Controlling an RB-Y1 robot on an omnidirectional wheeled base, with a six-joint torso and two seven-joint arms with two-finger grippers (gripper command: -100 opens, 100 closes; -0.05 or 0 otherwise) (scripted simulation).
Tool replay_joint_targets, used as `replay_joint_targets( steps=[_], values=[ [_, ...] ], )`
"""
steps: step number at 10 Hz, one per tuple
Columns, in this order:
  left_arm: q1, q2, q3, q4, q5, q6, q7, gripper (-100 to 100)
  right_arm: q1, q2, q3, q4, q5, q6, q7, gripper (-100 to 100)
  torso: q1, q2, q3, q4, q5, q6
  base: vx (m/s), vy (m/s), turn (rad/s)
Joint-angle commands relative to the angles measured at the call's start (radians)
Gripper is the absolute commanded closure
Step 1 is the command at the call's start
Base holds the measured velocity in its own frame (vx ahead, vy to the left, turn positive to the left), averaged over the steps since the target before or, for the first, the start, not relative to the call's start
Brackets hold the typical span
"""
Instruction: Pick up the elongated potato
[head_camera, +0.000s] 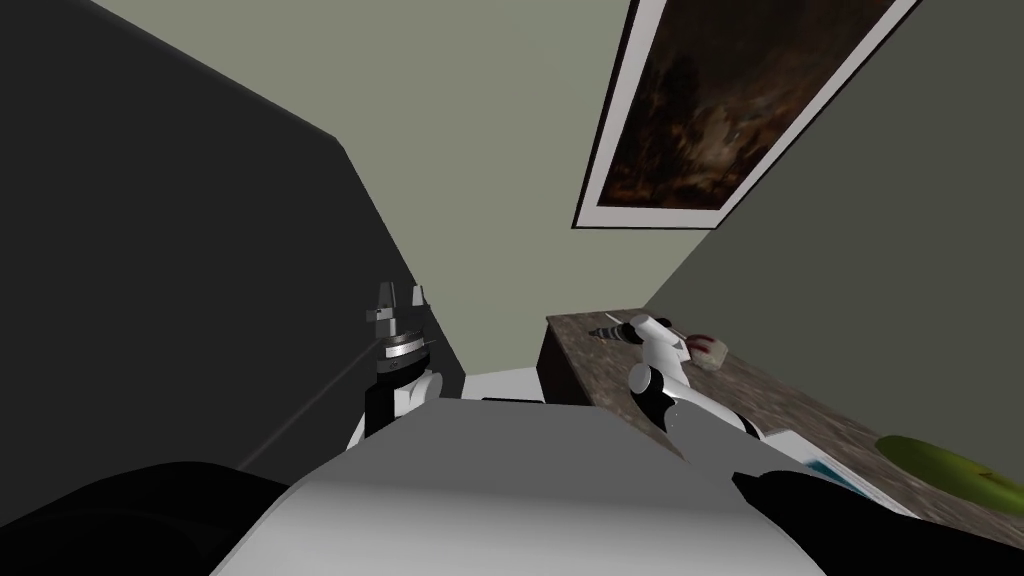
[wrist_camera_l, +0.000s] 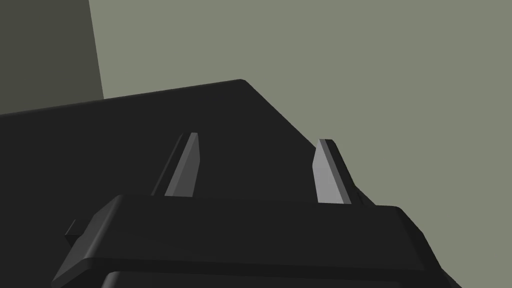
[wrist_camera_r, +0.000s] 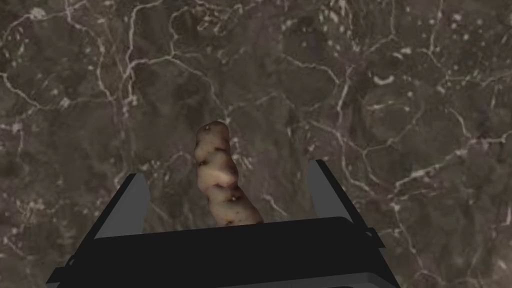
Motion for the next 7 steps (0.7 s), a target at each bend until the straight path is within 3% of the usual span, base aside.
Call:
replay_joint_targets(
  steps=[1, 3, 4, 7],
  values=[
    [0.0, 0.0, 0.0, 0.0, 0.0, 0.0, 0.0, 0, 0.006, 0.0, 0.0, 0.017, -0.014, -0.012, 0.031, -100, 0.0, 0.0, 0.0, 0.0, 0.0, 0.0, 0.126, 0.066, -0.087],
    [0.0, 0.0, 0.0, 0.0, 0.0, 0.0, 0.0, 0, 0.009, 0.002, 0.001, 0.018, -0.016, -0.014, 0.034, -100, 0.002, -0.002, -0.001, -0.001, 0.001, -0.001, 0.098, 0.051, -0.051],
    [0.0, 0.0, 0.0, 0.0, 0.0, 0.0, 0.0, 0, 0.009, 0.003, 0.001, 0.019, -0.017, -0.016, 0.037, 100, 0.0, 0.001, 0.0, 0.0, 0.0, -0.001, 0.011, 0.006, 0.005],
    [0.0, 0.0, 0.0, 0.0, 0.0, 0.0, 0.0, 0, 0.009, 0.002, 0.001, 0.018, -0.017, -0.016, 0.038, 100, -0.002, 0.006, 0.003, 0.001, -0.001, 0.0, 0.002, 0.0, 0.0]
  ],
)
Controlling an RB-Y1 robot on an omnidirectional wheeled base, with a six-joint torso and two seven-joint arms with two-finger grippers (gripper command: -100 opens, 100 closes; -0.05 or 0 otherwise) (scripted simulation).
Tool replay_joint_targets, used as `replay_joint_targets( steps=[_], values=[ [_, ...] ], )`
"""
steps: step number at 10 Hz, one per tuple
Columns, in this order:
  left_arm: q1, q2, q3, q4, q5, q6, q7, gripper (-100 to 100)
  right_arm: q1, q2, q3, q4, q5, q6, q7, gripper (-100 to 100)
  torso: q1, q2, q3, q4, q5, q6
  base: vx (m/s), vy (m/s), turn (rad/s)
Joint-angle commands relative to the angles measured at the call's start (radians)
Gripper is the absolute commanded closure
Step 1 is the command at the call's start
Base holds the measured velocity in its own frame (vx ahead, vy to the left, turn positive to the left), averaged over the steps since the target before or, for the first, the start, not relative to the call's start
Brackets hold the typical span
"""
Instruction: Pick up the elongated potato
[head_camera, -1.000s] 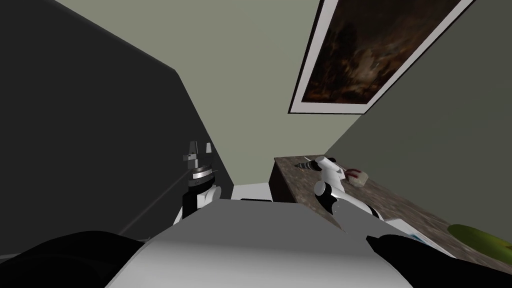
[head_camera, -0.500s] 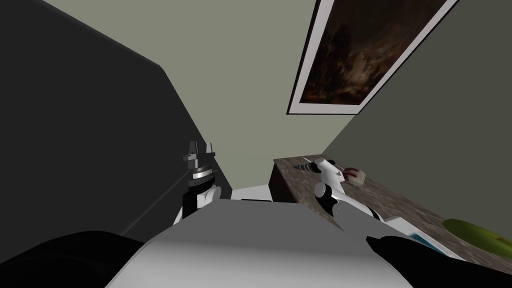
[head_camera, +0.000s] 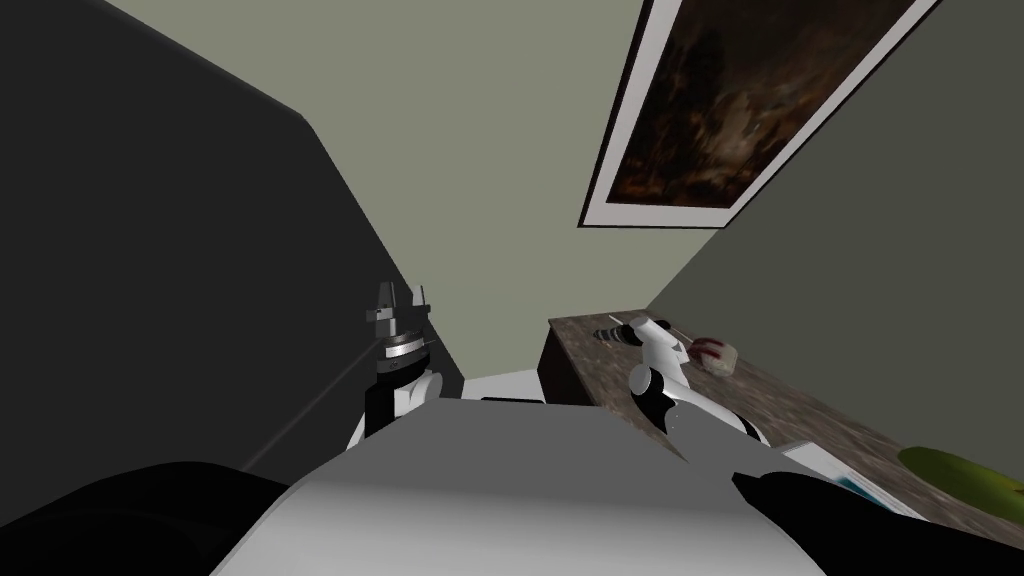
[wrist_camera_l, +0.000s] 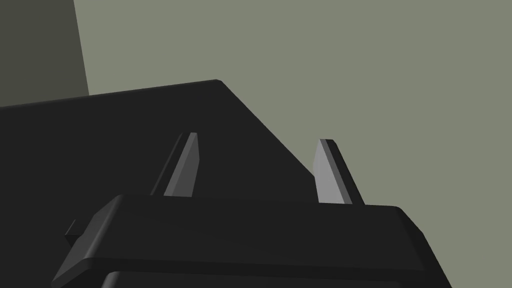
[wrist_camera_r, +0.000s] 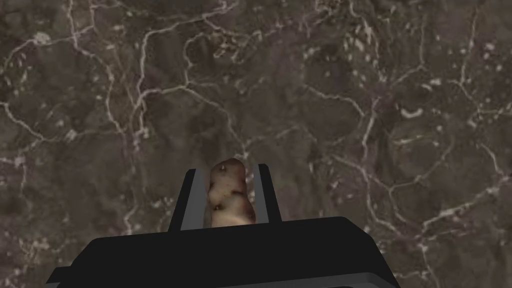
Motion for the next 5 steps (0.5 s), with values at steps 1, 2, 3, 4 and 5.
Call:
replay_joint_targets(
  steps=[1, 2, 3, 4, 5],
  values=[
    [0.0, 0.0, 0.0, 0.0, 0.0, 0.0, 0.0, 0, 0.0, 0.0, 0.0, 0.0, 0.0, 0.0, 0.0, 100, 0.0, 0.0, 0.0, 0.0, 0.0, 0.0, 0.0, 0.0, 0.0],
    [0.0, 0.0, 0.0, 0.0, 0.0, 0.0, 0.0, 0, 0.0, 0.0, 0.0, 0.0, 0.0, 0.0, 0.0, 0, 0.0, 0.0, 0.0, 0.0, 0.0, 0.0, 0.0, 0.0, 0.0],
    [0.0, 0.0, 0.0, 0.0, 0.0, 0.0, 0.0, 0, -0.011, -0.004, -0.001, -0.011, 0.015, 0.012, -0.031, 100, 0.0, 0.0, 0.0, 0.0, 0.0, 0.0, -0.124, -0.023, 0.195],
    [0.0, 0.0, 0.0, 0.0, 0.0, 0.0, 0.0, 0, -0.016, -0.005, 0.0, -0.018, 0.023, 0.017, -0.047, 100, -0.001, 0.006, 0.003, 0.001, 0.0, -0.002, -0.163, -0.084, 0.171],
    [0.0, 0.0, 0.0, 0.0, 0.0, 0.0, 0.0, 0, -0.021, -0.007, 0.0, -0.025, 0.031, 0.023, -0.063, 100, -0.004, 0.009, 0.005, 0.002, -0.001, 0.0, -0.131, -0.077, 0.085]
  ],
)
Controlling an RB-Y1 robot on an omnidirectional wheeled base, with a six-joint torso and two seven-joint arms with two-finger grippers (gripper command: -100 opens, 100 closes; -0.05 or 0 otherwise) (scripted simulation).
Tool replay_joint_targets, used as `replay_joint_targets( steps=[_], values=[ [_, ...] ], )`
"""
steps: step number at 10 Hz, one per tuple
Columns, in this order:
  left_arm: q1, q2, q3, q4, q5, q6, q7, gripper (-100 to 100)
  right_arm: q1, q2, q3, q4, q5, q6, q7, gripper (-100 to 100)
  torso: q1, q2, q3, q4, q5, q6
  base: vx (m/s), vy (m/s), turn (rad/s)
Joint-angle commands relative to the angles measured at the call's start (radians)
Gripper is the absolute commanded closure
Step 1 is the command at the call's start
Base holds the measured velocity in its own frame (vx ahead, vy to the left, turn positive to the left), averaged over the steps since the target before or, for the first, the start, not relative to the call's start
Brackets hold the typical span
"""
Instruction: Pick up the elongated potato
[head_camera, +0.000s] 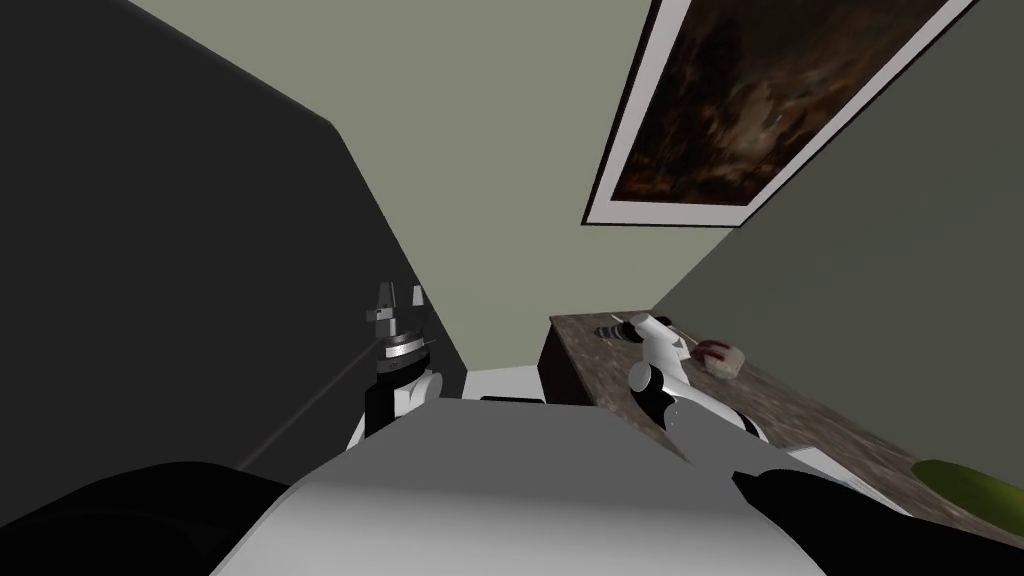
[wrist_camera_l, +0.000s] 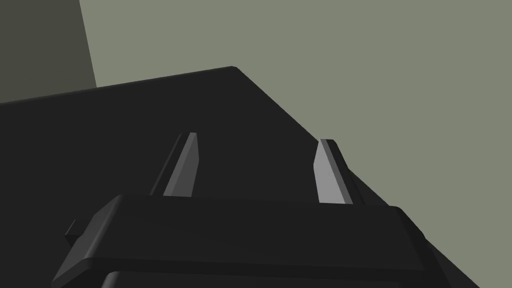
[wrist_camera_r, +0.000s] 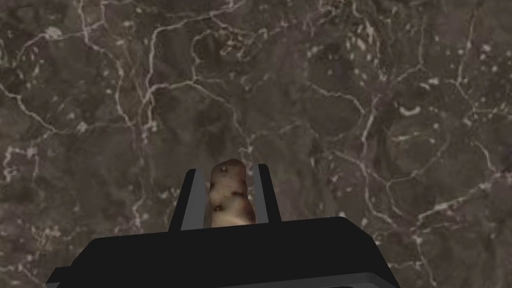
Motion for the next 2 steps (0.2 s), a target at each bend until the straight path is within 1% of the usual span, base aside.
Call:
replay_joint_targets(
  steps=[1, 2],
  values=[
    [0.0, 0.0, 0.0, 0.0, 0.0, 0.0, 0.0, 0, 0.0, 0.0, 0.0, 0.0, 0.0, 0.0, 0.0, 100, 0.0, 0.0, 0.0, 0.0, 0.0, 0.0, -0.054, -0.029, 0.013],
    [0.0, 0.0, 0.0, 0.0, 0.0, 0.0, 0.0, 0, -0.001, -0.001, 0.0, -0.001, 0.001, 0.001, -0.003, 0, 0.002, -0.004, -0.002, -0.001, 0.0, 0.0, -0.011, -0.006, -0.006]
  ],
)
